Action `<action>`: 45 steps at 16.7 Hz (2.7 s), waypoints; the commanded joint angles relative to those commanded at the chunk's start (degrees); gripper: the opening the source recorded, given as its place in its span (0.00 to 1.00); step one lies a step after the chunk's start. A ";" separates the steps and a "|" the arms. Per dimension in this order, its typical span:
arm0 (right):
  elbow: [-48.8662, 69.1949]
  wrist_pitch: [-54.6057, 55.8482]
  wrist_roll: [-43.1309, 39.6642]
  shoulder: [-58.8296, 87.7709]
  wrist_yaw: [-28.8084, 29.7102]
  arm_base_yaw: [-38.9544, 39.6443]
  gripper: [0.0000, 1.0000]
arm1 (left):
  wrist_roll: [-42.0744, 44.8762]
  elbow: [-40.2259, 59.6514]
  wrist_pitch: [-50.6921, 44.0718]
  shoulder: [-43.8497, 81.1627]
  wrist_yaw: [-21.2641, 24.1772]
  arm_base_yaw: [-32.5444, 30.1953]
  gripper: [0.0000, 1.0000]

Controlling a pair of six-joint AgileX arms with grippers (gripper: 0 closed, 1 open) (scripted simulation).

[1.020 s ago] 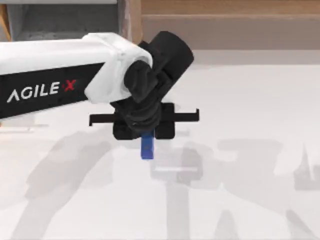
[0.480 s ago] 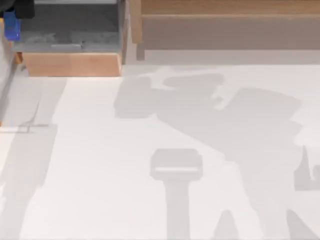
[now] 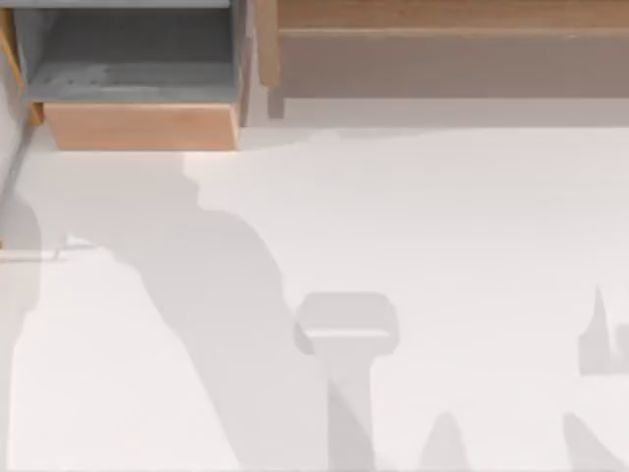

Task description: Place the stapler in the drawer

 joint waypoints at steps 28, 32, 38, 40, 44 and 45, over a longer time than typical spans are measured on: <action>0.00 0.00 0.00 0.00 0.00 0.00 1.00 | 5.74 -0.43 -2.68 8.69 6.61 3.65 0.60; 0.00 0.00 0.00 0.00 0.00 0.00 1.00 | 5.74 -0.43 -2.68 8.69 6.61 3.65 0.90; 0.00 0.00 0.00 0.00 0.00 0.00 1.00 | 5.74 -0.43 -2.68 8.69 6.61 3.65 1.00; 0.00 0.00 0.00 0.00 0.00 0.00 1.00 | 5.74 -0.43 -2.68 8.69 6.61 3.65 1.00; 0.00 0.00 0.00 0.00 0.00 0.00 1.00 | 5.87 -0.63 -2.14 8.29 6.88 3.63 1.00; 0.00 0.00 0.00 0.00 0.00 0.00 1.00 | 6.16 -1.10 -1.02 7.55 7.44 3.72 1.00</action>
